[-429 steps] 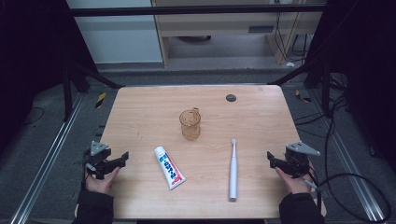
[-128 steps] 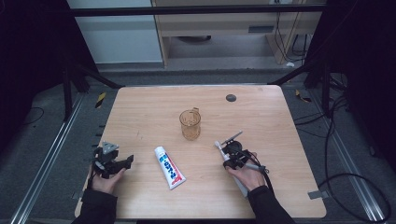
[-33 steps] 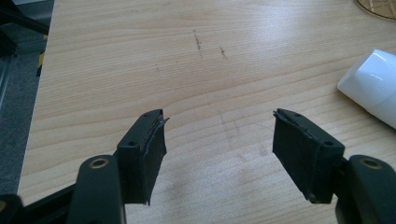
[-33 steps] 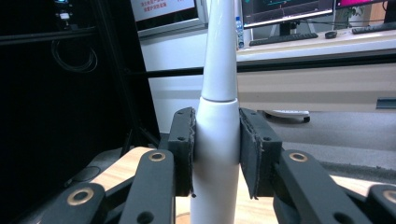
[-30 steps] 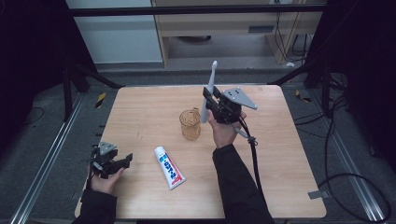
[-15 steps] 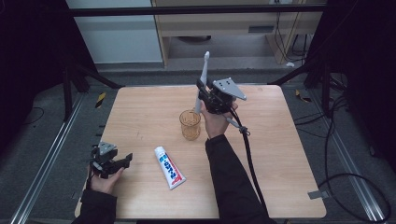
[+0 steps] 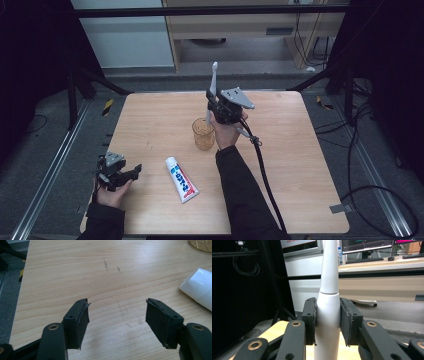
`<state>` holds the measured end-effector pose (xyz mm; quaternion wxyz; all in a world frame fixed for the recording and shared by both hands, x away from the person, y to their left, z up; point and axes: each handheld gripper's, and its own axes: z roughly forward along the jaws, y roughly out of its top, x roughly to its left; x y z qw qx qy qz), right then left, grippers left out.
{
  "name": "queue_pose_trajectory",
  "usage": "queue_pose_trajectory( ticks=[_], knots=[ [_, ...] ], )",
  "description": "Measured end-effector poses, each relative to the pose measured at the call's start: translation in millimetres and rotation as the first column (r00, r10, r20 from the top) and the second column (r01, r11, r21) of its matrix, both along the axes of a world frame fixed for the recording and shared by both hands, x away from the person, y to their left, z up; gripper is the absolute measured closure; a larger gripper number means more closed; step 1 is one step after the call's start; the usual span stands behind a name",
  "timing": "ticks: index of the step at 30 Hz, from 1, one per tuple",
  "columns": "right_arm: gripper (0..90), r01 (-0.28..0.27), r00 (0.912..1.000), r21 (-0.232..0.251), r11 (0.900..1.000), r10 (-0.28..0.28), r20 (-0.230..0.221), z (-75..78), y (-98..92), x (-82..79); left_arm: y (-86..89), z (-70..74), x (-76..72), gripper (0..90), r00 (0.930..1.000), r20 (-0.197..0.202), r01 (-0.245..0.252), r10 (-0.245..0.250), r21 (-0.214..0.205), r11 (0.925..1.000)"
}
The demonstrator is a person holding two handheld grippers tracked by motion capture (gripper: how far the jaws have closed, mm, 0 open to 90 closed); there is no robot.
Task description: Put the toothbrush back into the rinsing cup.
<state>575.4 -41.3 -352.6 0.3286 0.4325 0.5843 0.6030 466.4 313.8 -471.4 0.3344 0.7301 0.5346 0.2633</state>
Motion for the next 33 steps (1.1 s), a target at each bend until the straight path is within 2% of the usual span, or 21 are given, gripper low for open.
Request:
queue_pose_trajectory(
  ticks=[24,33],
  knots=[
    [67.8,-0.012,0.9969,-0.077,0.9970,0.006,-0.078,-42.3,15.2,6.3,0.0,0.3,-0.4,34.4,1.0000,0.004,-0.001,0.001,0.000,1.0000],
    [67.8,-0.018,0.9913,-0.109,0.9939,0.004,-0.132,-58.1,16.9,8.9,-0.1,0.3,-0.3,34.4,1.0000,0.003,0.000,0.000,0.001,1.0000]
  ],
)
